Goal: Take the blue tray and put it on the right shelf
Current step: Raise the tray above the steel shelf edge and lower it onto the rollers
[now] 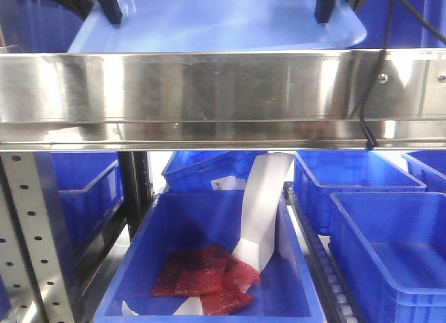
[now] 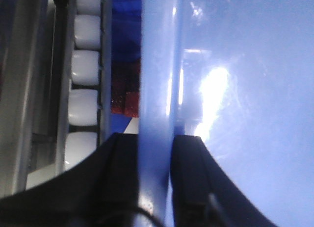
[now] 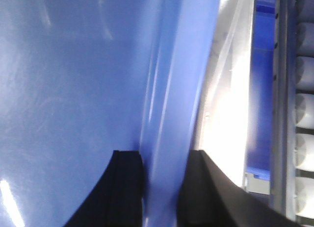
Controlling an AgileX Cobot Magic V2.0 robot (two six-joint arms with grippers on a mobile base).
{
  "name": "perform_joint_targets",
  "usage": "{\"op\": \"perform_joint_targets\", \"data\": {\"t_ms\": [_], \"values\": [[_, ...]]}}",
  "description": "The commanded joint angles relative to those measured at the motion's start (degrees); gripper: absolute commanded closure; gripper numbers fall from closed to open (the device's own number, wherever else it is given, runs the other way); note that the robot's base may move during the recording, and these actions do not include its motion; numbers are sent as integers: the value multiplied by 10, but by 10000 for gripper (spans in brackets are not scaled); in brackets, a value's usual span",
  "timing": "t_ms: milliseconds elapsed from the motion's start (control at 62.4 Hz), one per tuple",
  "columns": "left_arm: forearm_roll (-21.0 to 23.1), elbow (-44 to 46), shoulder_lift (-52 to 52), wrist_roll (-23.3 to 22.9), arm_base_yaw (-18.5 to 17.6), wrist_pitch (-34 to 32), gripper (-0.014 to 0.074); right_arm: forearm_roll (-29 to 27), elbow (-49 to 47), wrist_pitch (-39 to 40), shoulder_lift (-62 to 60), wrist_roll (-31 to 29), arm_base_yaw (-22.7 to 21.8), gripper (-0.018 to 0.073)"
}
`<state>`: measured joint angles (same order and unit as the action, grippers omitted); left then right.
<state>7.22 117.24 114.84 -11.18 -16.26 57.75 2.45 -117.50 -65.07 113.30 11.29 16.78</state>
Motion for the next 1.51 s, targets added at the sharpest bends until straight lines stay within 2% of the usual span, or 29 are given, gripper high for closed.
{"op": "perform_joint_targets", "data": {"t_ms": [0,80,176,224,464,641,753,801,849,945,1041,1201,1281,1361,1490], "values": [[33,22,-34,14,-5,-52,302,-34,-21,45,-34,-8,8,103],[29,22,-34,14,-5,-51,162,-34,-21,46,-34,-8,8,-97],[19,22,-34,14,-5,-53,65,-33,-21,47,-34,-8,8,-74],[16,22,-34,14,-5,-53,47,-33,-21,47,-34,-8,8,-75],[-3,24,-35,14,-5,-43,48,-25,-21,41,-34,-8,3,-75],[-20,73,-39,16,-5,28,52,-25,-21,34,-55,-8,1,-69],[-19,105,-60,42,-5,70,60,-25,-20,25,-85,-8,2,25],[-19,108,-74,58,-5,87,82,-19,-18,18,-100,-9,2,92],[-20,108,-94,73,-5,103,118,-16,-14,7,-115,-9,3,195],[-19,108,-133,97,-5,133,225,-14,7,3,-156,-14,4,379],[-13,95,-174,117,-5,143,343,-14,59,24,-206,-26,5,494],[0,19,-246,146,-5,130,531,-15,200,100,-321,-59,5,499],[8,-43,-288,154,-5,100,601,-15,288,149,-390,-60,5,499],[25,-110,-329,173,-5,65,646,-15,372,197,-462,-61,5,499],[71,-239,-406,210,-5,-11,645,-15,514,276,-568,-63,5,499]]}}
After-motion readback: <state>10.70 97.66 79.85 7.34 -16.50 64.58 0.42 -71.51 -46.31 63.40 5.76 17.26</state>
